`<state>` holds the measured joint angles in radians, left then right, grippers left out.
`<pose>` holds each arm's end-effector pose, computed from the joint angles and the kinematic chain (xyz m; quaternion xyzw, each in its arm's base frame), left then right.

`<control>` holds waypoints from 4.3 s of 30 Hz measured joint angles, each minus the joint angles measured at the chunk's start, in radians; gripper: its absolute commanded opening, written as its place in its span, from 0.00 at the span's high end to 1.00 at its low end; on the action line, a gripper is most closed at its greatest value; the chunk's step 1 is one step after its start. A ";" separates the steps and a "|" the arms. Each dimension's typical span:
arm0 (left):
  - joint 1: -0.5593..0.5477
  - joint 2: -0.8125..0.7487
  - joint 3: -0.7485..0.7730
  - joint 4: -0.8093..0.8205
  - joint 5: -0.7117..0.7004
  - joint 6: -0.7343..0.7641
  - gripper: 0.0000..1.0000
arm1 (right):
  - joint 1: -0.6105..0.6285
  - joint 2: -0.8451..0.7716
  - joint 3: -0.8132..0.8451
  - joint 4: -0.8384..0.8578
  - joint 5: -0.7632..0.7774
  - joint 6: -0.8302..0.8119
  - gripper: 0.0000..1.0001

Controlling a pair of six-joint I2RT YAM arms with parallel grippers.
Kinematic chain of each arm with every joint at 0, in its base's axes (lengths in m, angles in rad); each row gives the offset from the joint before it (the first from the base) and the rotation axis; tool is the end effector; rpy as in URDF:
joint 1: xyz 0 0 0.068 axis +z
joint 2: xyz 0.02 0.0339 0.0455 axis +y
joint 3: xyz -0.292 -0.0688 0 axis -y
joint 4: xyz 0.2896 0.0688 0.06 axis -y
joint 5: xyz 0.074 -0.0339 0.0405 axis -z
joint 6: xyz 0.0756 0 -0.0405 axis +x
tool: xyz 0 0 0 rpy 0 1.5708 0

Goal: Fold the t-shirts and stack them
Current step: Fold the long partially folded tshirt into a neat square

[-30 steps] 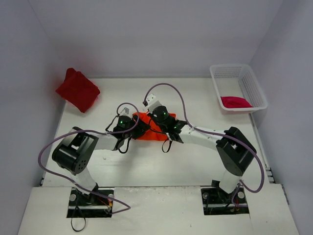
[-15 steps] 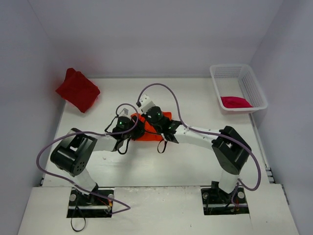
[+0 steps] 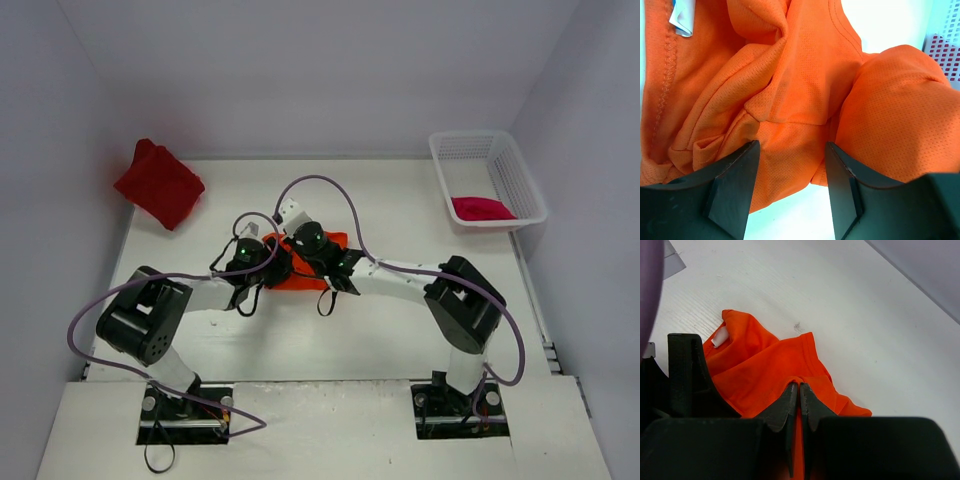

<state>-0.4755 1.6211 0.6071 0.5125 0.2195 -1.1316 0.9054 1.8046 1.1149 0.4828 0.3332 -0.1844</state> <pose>0.3199 -0.1832 0.1199 -0.2227 0.8276 -0.4300 0.2837 0.3229 0.3714 0.2297 -0.3074 0.7089 0.0988 0.6270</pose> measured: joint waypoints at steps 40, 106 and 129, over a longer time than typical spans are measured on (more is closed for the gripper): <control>-0.001 -0.136 -0.008 -0.256 -0.057 0.057 0.50 | 0.058 0.006 0.073 0.001 0.003 -0.014 1.00; 0.161 -0.752 0.109 -0.836 -0.290 0.284 0.50 | 0.103 0.099 0.167 0.021 -0.006 0.036 1.00; 0.230 -0.824 0.109 -0.901 -0.290 0.304 0.50 | 0.137 0.165 0.190 0.044 -0.021 0.083 0.00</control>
<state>-0.2455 0.7975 0.7158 -0.3882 -0.0708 -0.8276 1.0428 1.9694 1.3048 0.5266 0.3126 -0.1017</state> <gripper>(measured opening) 0.498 0.979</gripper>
